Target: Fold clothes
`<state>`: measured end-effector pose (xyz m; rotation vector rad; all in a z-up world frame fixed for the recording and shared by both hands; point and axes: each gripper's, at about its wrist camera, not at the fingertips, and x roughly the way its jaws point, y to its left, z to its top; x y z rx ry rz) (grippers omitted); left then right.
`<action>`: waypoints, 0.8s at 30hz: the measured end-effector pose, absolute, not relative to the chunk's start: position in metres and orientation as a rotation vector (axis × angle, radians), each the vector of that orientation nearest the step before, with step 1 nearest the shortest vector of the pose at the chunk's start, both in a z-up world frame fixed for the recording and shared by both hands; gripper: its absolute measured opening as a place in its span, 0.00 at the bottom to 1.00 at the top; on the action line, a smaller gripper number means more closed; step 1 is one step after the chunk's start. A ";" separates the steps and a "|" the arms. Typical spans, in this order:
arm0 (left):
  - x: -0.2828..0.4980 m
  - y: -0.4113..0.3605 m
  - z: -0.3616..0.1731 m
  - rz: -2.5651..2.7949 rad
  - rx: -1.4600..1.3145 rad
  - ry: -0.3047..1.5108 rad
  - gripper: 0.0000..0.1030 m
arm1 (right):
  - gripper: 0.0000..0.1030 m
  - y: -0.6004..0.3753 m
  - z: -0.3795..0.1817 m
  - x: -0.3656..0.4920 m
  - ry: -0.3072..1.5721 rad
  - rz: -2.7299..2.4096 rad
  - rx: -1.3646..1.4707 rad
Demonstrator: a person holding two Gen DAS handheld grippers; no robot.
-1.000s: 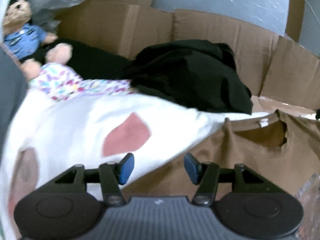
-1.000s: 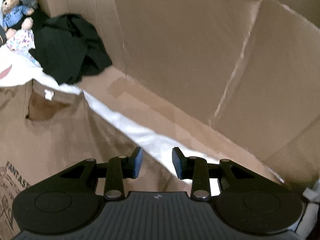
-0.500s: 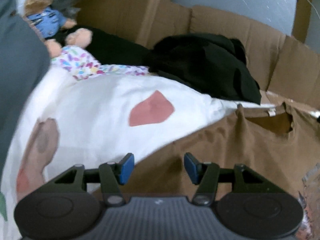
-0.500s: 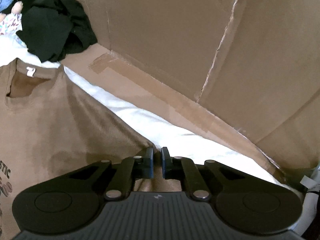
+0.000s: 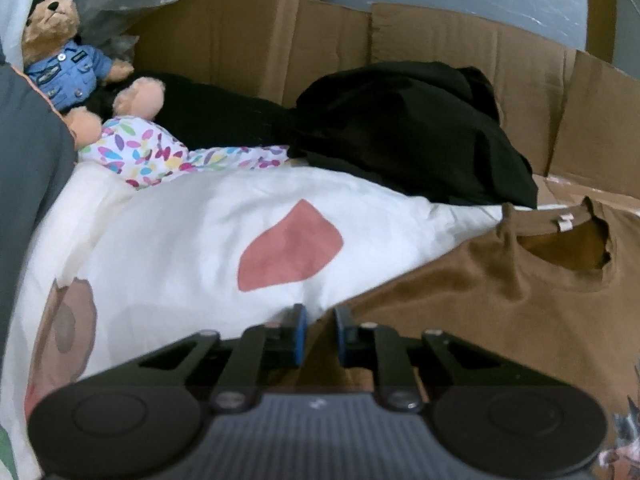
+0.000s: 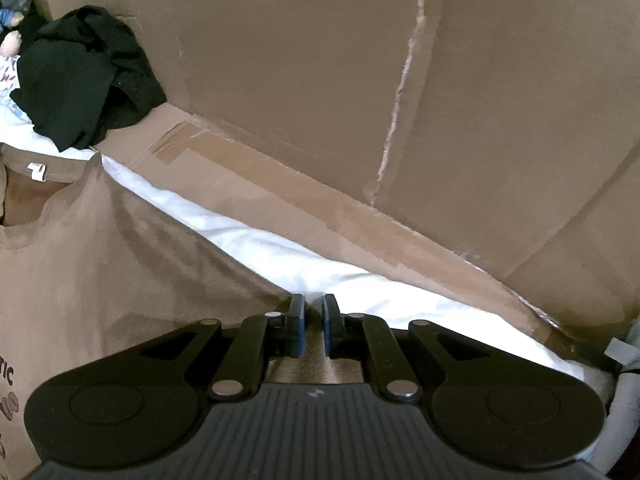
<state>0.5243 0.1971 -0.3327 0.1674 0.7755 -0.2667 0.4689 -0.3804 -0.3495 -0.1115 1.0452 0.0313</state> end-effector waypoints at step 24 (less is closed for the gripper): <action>0.520 0.124 -0.325 -0.433 0.039 0.752 0.22 | 0.16 -0.296 -0.333 0.482 0.949 0.203 -0.204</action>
